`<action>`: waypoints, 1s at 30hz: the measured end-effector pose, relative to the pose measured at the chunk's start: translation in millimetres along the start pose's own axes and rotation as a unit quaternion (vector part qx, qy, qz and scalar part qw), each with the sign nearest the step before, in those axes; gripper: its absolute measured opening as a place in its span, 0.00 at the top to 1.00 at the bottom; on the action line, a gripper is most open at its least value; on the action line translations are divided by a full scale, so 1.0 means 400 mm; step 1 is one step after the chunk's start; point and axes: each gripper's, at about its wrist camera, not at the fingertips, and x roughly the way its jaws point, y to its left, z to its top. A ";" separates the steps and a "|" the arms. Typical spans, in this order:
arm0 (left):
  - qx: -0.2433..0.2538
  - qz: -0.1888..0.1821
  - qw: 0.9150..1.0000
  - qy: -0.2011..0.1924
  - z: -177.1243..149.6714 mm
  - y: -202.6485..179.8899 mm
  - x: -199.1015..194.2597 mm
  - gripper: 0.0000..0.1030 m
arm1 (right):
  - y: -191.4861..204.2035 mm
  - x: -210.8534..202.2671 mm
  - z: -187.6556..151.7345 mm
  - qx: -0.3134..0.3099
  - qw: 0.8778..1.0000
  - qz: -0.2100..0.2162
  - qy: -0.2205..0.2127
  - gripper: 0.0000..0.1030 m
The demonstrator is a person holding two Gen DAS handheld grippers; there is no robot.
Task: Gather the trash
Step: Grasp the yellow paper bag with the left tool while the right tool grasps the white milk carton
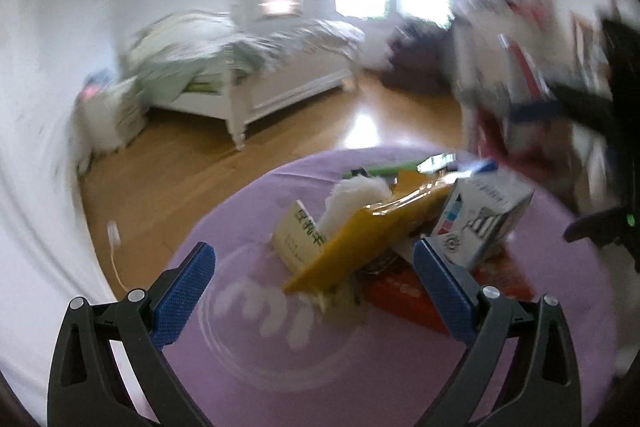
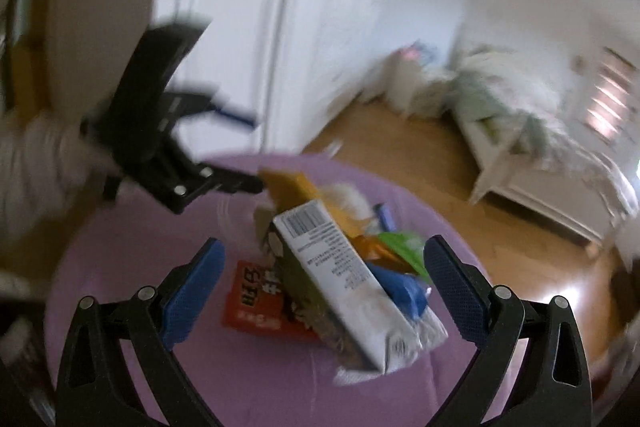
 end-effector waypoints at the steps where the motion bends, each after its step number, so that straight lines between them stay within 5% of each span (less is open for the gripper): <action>1: 0.026 -0.007 1.000 0.011 0.012 -0.008 0.022 0.05 | -0.002 0.032 0.013 -0.011 1.000 0.010 0.022 0.12; 4: 0.056 -0.051 0.997 0.030 0.032 -0.022 0.057 0.06 | -0.006 0.119 0.037 -0.021 0.995 0.048 0.085 0.43; 6: 0.056 -0.079 0.995 0.039 0.036 -0.023 0.073 0.20 | -0.008 0.134 0.047 -0.018 0.995 0.045 0.090 0.45; 7: 0.052 -0.091 0.993 0.049 0.033 -0.025 0.082 0.46 | -0.008 0.132 0.049 -0.009 0.995 0.049 0.085 0.47; 8: 0.046 -0.101 0.992 0.062 0.030 -0.022 0.091 0.62 | -0.005 0.126 0.048 0.002 0.995 0.056 0.079 0.47; 11: 0.047 -0.107 0.991 0.069 0.005 -0.041 0.091 0.77 | 0.002 0.094 0.023 0.025 0.996 0.052 0.065 0.53; 17: -0.004 -0.112 0.994 0.006 -0.016 -0.055 -0.010 0.87 | -0.048 -0.059 -0.069 0.161 0.986 0.042 -0.019 0.58; 20: -0.053 -0.108 0.993 -0.018 -0.009 -0.063 -0.049 0.88 | -0.106 -0.122 -0.111 0.276 0.957 0.058 -0.074 0.58; 25: -0.103 -0.125 0.986 -0.039 0.004 -0.107 -0.111 0.88 | -0.182 -0.240 -0.247 0.429 0.883 0.085 -0.172 0.58; 27: -0.105 -0.138 0.984 -0.042 0.017 -0.139 -0.123 0.88 | -0.206 -0.301 -0.321 0.479 0.853 0.060 -0.199 0.58; 30: -0.089 -0.167 0.981 -0.041 0.056 -0.230 -0.120 0.88 | -0.224 -0.392 -0.410 0.504 0.840 -0.022 -0.201 0.58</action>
